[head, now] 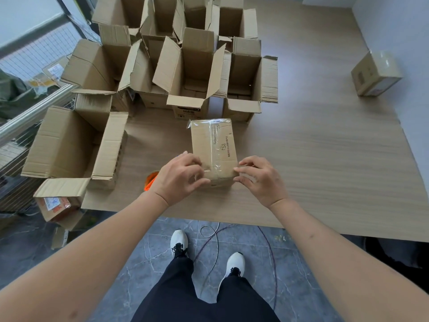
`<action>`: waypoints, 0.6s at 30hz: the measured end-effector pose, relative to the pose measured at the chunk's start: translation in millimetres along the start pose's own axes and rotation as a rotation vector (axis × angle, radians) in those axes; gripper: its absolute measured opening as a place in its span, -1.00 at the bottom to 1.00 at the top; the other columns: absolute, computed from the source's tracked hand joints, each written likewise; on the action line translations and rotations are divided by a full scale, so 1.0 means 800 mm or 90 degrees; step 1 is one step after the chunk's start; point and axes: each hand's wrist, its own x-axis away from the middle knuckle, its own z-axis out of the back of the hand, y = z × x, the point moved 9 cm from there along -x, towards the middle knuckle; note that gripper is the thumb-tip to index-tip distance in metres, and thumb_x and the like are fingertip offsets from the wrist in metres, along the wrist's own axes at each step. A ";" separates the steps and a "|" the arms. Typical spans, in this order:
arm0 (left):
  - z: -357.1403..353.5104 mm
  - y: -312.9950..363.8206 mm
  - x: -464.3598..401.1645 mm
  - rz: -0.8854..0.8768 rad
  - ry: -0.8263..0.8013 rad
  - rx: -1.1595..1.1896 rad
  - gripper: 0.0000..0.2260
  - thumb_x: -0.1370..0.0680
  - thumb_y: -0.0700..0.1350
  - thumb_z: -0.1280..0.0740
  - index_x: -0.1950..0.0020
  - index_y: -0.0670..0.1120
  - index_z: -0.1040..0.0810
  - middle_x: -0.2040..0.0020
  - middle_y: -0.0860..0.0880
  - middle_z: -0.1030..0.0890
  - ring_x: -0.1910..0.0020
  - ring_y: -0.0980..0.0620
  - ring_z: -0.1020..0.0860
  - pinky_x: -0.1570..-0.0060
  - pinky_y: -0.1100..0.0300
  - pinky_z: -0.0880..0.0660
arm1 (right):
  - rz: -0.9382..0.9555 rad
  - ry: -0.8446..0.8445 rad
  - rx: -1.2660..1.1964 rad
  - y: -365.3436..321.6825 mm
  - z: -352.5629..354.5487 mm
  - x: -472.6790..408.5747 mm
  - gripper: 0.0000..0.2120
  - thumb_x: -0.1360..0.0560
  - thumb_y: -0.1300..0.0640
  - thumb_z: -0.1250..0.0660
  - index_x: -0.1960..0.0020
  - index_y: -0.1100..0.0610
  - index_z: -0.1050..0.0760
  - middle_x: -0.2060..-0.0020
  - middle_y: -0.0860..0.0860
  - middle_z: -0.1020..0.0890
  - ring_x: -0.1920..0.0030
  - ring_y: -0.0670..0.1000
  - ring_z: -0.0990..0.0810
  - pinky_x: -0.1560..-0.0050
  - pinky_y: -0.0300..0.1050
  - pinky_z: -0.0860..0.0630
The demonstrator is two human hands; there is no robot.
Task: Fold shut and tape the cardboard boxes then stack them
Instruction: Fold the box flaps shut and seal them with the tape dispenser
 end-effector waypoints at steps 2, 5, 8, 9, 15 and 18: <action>-0.007 0.010 -0.012 -0.005 -0.020 -0.004 -0.70 -0.54 0.06 -0.49 -0.17 -0.09 -0.69 -0.20 -0.07 -0.58 -0.08 -0.08 -0.57 -0.20 -0.02 -0.57 | -0.012 0.007 0.002 -0.001 -0.001 -0.001 -0.85 -0.44 0.26 -0.57 0.00 0.23 -0.73 0.09 0.10 -0.67 0.10 0.18 -0.63 0.09 0.11 -0.61; -0.028 0.013 -0.016 0.045 -0.079 0.012 -0.63 -0.54 0.02 -0.50 -0.32 -0.04 -0.66 -0.49 -0.11 -0.47 -0.48 -0.15 -0.42 -0.40 -0.08 -0.46 | -0.042 -0.004 -0.017 0.004 -0.004 -0.002 -0.88 -0.43 0.28 -0.56 0.04 0.25 -0.72 0.16 0.11 -0.70 0.15 0.18 -0.67 0.13 0.12 -0.62; -0.035 0.007 -0.012 0.099 -0.086 0.038 -0.64 -0.54 0.00 -0.50 -0.33 -0.02 -0.65 -0.53 -0.06 -0.42 -0.56 -0.07 -0.32 -0.49 -0.10 -0.37 | -0.097 -0.008 -0.025 0.015 -0.010 0.001 -0.84 -0.45 0.23 -0.55 -0.01 0.25 -0.71 0.16 0.12 -0.73 0.14 0.17 -0.70 0.09 0.13 -0.62; -0.035 0.004 -0.011 0.110 -0.085 0.045 -0.64 -0.54 0.00 -0.50 -0.33 -0.01 -0.65 -0.54 -0.04 -0.42 -0.57 -0.06 -0.31 -0.51 -0.07 -0.35 | -0.125 0.006 -0.031 0.018 -0.010 0.004 -0.80 -0.45 0.21 -0.55 -0.05 0.25 -0.71 0.13 0.13 -0.74 0.13 0.17 -0.72 0.07 0.12 -0.63; -0.037 0.001 -0.011 0.151 -0.089 0.079 -0.63 -0.53 0.00 -0.52 -0.32 0.00 -0.66 -0.53 -0.03 -0.42 -0.59 -0.01 -0.27 -0.55 0.01 -0.26 | -0.351 0.129 -0.066 0.016 -0.023 0.039 -0.70 -0.52 0.18 -0.51 -0.24 0.14 -0.67 -0.01 0.11 -0.75 0.00 0.15 -0.73 -0.05 0.01 -0.61; -0.038 0.003 -0.012 0.153 -0.088 0.078 -0.63 -0.52 -0.01 -0.53 -0.32 -0.01 -0.66 -0.53 -0.03 -0.43 -0.58 -0.01 -0.28 -0.56 0.01 -0.26 | -0.470 0.118 -0.047 0.012 -0.036 0.051 -0.68 -0.60 0.09 -0.39 -0.34 0.03 -0.61 -0.06 0.09 -0.73 -0.06 0.18 -0.70 -0.05 -0.01 -0.58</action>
